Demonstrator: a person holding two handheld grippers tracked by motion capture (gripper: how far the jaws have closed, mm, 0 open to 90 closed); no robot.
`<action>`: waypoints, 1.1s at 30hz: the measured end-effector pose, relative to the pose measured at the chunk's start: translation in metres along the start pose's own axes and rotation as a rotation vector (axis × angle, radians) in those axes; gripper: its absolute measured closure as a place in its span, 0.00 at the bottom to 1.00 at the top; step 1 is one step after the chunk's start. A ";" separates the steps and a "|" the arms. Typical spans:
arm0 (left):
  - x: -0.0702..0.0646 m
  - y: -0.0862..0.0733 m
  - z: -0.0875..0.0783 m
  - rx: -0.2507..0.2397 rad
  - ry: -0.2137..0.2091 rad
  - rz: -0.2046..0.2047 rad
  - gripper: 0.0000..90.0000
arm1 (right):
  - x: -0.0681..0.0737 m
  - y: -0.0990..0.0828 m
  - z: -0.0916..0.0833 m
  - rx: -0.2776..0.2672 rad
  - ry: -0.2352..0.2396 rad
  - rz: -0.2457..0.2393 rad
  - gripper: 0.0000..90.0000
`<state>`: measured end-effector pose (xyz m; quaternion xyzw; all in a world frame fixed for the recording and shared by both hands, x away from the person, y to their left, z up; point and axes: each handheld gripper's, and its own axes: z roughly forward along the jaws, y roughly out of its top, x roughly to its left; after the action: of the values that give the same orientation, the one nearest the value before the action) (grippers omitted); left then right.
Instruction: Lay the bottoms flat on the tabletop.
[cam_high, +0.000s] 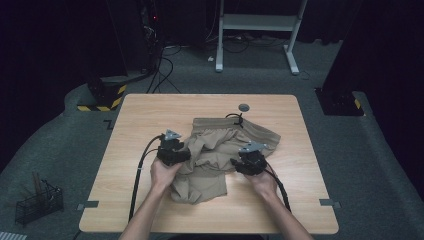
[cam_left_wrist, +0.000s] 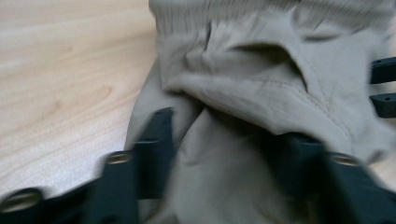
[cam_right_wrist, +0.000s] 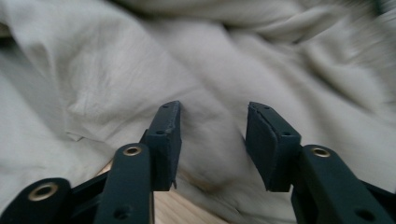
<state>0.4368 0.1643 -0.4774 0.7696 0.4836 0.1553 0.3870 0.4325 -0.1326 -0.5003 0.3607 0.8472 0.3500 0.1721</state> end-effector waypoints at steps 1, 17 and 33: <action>0.001 -0.001 0.004 0.014 -0.008 -0.004 0.68 | 0.001 0.000 0.004 0.015 0.001 0.000 0.66; 0.027 -0.004 -0.012 0.061 0.105 -0.029 0.99 | -0.029 -0.007 -0.013 0.056 -0.072 -0.035 0.98; 0.010 -0.009 0.002 0.074 -0.002 0.009 0.77 | -0.010 -0.001 -0.007 0.038 0.013 0.007 0.72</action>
<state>0.4378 0.1739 -0.4867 0.7857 0.4851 0.1385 0.3581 0.4352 -0.1437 -0.4960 0.3648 0.8536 0.3366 0.1583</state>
